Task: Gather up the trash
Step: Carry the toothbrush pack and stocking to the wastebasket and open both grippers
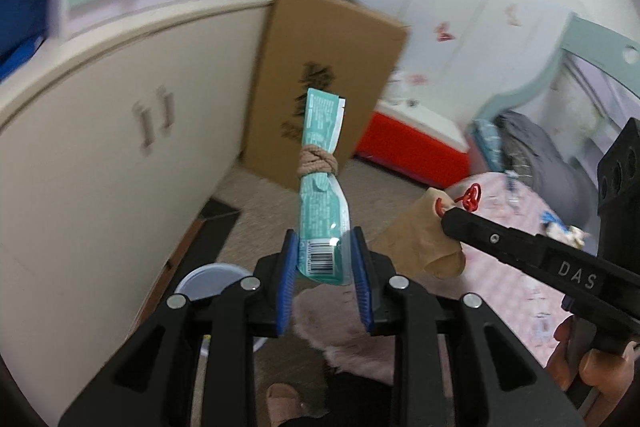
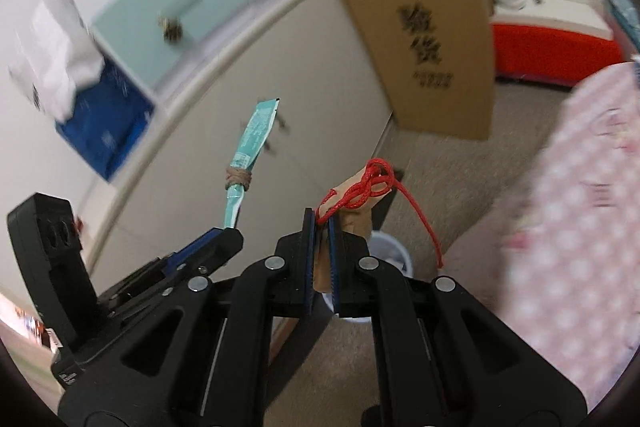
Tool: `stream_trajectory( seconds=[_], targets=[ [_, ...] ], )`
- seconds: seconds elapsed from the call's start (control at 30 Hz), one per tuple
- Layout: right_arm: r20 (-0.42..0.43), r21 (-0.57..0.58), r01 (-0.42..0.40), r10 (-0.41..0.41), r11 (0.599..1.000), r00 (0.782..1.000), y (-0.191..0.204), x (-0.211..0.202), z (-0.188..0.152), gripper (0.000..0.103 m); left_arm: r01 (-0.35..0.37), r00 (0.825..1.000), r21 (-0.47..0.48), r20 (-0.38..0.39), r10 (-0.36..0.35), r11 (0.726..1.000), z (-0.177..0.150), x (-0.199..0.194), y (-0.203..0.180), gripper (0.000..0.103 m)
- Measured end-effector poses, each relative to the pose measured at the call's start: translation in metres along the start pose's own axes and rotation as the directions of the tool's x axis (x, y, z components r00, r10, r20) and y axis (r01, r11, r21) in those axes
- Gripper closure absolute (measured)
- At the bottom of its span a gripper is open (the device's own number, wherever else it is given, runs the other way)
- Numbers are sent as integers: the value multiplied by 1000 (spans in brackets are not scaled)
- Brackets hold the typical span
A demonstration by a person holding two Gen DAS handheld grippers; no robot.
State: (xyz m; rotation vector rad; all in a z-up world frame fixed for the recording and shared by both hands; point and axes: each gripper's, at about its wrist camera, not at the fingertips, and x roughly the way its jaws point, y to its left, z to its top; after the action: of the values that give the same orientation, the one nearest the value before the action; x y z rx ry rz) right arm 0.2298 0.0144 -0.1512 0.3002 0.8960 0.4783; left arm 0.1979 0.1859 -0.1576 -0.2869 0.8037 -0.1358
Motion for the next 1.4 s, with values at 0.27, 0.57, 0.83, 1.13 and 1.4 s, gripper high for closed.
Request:
stream_trajectory(
  seconds=[0.27,0.57,0.83,1.13,1.4],
  targets=[
    [-237,-58,2,-16,998,971,24,139,-21,96,-142,983,-141,-136,123,980,-33,56,101,77],
    [-323,-97,46,-75,994,944,20,219,-42,48,-229,949,-204,-265,172,952,-57,112,166,77],
    [-330,-86,62,-87,994,940,8,228,-45,48,-234,937,-201,-308,166,951,-63,134,171,77],
    [-261,-91,122,-142,988,955,7,209,-42,47,-222,934,-184,-321,154,958,-59,146,164,77],
    [-170,-74,143,-153,987,973,3,184,-32,45,-204,942,-160,-301,149,966,-49,139,149,77]
  ],
)
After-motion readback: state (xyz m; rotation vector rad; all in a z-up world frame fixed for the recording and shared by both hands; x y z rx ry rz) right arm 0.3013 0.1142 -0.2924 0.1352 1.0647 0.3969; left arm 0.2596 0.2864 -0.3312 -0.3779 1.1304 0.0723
